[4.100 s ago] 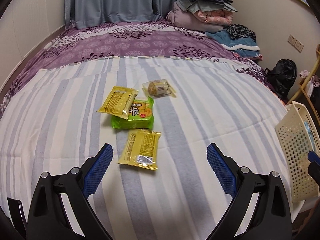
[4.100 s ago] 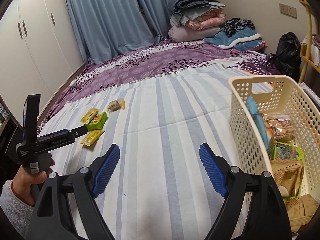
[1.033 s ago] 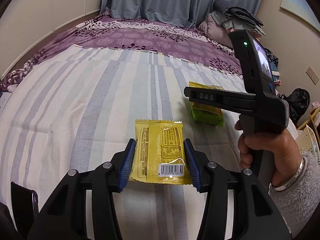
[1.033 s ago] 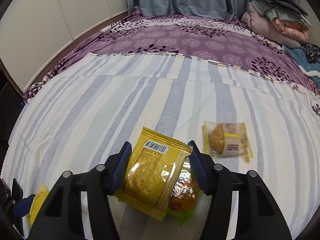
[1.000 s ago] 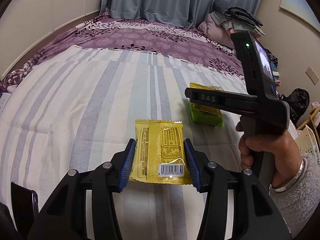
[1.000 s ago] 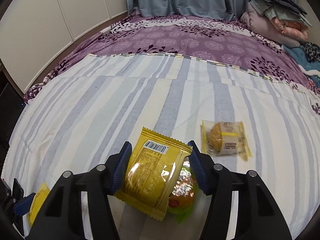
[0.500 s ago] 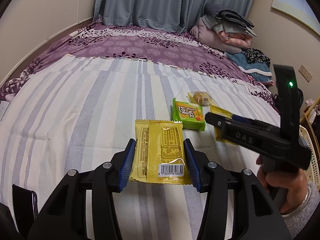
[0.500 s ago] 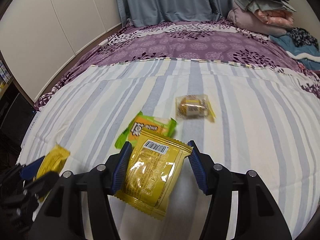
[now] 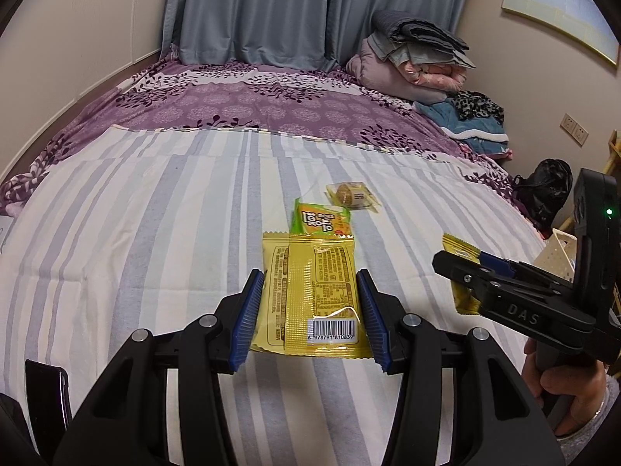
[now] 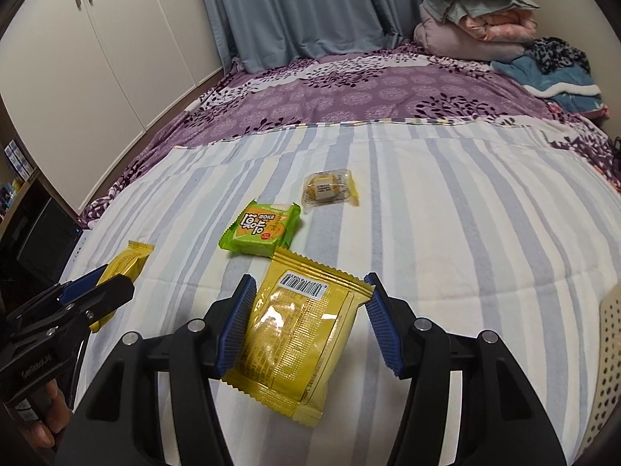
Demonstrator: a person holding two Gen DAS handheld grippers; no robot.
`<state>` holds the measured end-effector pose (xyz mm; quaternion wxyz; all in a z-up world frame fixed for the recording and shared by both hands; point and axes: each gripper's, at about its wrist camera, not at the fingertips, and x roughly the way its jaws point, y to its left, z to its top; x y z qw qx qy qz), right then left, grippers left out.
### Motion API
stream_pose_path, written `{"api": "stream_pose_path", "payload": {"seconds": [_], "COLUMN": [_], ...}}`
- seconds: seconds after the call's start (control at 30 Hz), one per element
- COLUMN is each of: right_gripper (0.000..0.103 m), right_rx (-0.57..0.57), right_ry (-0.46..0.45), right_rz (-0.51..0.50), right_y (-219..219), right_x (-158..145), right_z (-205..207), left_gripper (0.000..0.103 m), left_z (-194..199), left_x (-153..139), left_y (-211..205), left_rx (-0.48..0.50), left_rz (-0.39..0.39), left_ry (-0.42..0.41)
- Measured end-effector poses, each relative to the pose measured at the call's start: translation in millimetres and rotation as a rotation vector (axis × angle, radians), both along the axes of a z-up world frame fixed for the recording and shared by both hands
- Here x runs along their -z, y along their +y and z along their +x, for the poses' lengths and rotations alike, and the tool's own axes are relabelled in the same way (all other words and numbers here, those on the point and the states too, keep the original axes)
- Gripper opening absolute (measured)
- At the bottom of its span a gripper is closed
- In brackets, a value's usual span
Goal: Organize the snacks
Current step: 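Lift both yellow packs and carry them toward the cream basket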
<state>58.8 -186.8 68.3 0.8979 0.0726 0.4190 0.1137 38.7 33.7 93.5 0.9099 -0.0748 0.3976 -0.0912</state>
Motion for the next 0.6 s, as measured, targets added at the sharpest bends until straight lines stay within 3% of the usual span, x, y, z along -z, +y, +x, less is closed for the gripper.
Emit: {"api": "stream_pose_path", "payload": {"seconds": [0.6], "right_gripper": [0.058], "right_rx": [0.171], "right_ry": [-0.091], "right_rz": [-0.011], "right_y": [-91], "right_x": [-31], "right_z": [-72], "left_gripper": [0.05], "left_z": [-20], "left_x": [-20], "left_y": [-57], "left_rx": [0.108], "left_rz": [0.018], "left_ry": [-0.03]}}
